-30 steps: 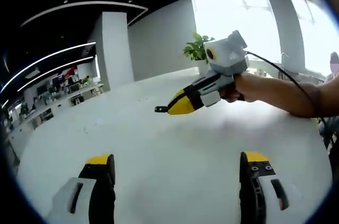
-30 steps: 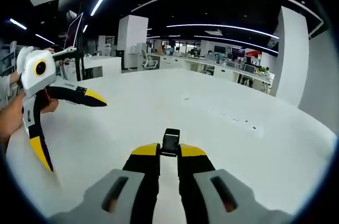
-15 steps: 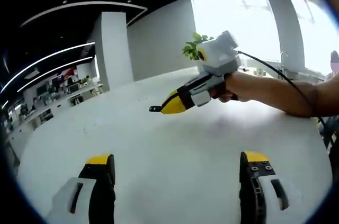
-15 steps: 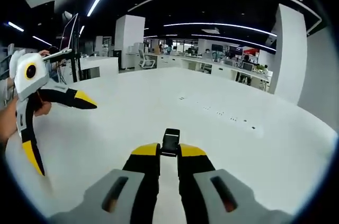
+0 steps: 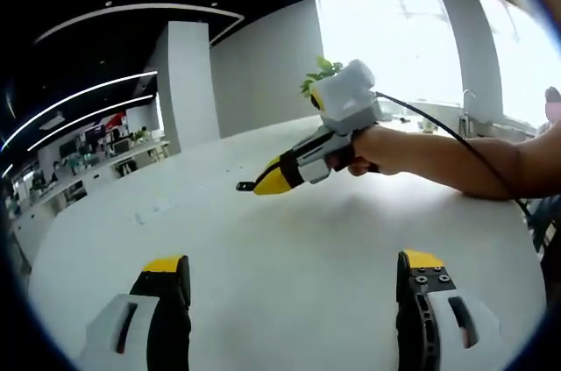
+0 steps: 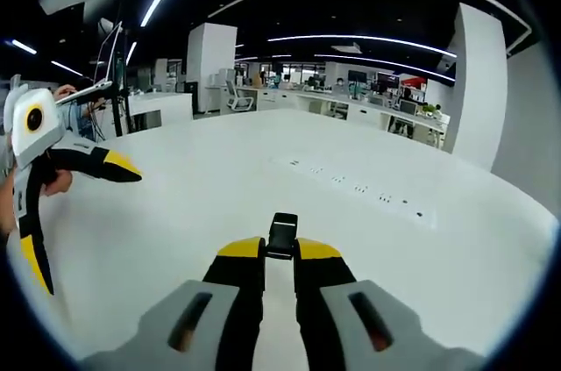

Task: Snap the two parts of the plastic buckle together until the buckle closes and remains connected.

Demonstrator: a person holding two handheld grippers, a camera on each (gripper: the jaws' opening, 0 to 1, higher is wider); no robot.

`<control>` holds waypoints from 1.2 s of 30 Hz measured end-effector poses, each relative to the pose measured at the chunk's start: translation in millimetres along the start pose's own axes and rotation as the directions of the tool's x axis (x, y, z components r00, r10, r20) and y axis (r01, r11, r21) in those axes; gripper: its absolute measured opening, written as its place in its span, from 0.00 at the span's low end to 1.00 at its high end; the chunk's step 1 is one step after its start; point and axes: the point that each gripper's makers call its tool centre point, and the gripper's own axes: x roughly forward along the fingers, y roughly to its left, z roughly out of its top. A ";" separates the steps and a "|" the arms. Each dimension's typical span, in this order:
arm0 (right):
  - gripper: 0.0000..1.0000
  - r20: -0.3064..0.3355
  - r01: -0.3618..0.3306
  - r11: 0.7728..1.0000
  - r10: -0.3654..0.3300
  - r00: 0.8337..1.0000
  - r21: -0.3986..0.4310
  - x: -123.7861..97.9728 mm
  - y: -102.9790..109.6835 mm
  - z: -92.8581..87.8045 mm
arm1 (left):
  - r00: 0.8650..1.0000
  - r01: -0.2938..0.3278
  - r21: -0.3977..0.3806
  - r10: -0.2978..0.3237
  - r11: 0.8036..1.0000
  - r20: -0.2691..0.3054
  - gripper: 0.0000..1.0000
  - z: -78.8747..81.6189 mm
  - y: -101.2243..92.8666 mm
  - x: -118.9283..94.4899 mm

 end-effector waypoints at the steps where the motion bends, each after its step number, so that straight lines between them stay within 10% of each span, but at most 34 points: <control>1: 0.10 -0.002 0.001 1.000 -0.001 1.000 -0.001 0.4 0.3 -0.5 | 1.000 0.000 0.000 0.000 1.000 0.001 0.99 0.3 0.2 -0.1; 36: 0.10 -0.015 0.009 1.000 -0.009 1.000 0.000 28.0 -19.9 11.5 | 1.000 -0.005 0.013 0.005 1.000 0.002 0.99 2.6 0.6 0.9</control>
